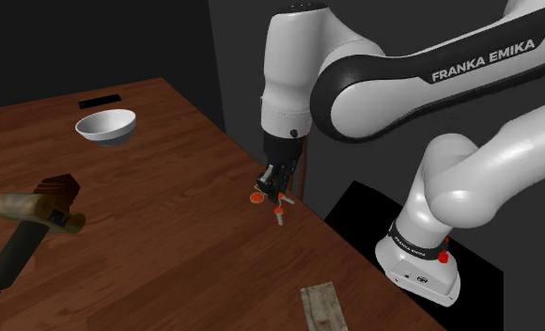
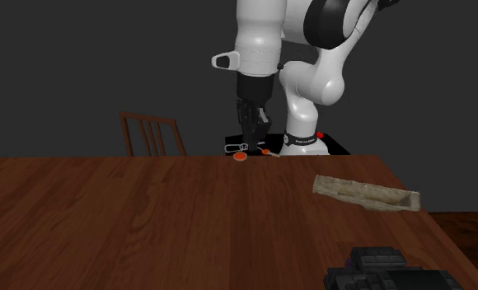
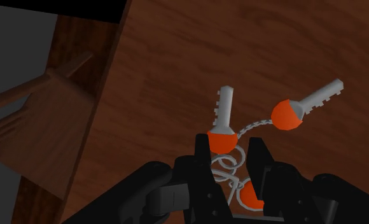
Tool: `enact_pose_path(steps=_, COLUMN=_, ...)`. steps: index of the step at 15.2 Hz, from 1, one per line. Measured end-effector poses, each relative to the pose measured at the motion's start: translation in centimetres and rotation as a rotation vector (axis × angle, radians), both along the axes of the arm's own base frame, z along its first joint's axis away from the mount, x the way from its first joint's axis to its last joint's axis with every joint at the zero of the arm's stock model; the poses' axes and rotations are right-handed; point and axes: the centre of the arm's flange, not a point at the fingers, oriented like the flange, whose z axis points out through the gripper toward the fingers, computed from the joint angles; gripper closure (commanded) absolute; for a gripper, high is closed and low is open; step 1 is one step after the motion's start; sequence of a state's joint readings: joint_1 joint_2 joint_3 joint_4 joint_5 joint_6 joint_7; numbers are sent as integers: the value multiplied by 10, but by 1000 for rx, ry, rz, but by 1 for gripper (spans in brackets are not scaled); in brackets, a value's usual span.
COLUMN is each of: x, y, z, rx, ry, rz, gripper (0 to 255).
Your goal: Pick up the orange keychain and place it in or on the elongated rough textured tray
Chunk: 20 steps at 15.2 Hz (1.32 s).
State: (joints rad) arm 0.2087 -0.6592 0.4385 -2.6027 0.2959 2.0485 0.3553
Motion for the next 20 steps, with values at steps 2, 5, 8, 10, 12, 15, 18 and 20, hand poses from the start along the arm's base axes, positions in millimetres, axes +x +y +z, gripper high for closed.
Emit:
enact_pose_path(steps=2, x=-6, y=4, z=6, rx=0, ry=0, rz=0, gripper=255)
enact_pose_path(steps=5, x=-35, y=20, z=11, rx=0, ry=-1, rz=1, gripper=255)
enact_pose_path(steps=8, x=-72, y=39, z=11, rx=0, ry=-1, rz=2, gripper=255)
enact_pose_path(steps=10, x=-92, y=54, z=12, rx=0, ry=0, rz=2, gripper=255)
enact_pose_path(steps=12, x=-114, y=67, z=12, rx=0, ry=0, rz=1, gripper=255)
enact_pose_path(steps=15, x=-149, y=85, z=14, rx=0, ry=0, rz=1, gripper=255)
enact_pose_path(steps=18, x=-180, y=103, z=17, rx=0, ry=-1, rz=1, gripper=255)
enact_pose_path(steps=20, x=-204, y=118, z=18, rx=0, ry=-1, rz=1, gripper=255)
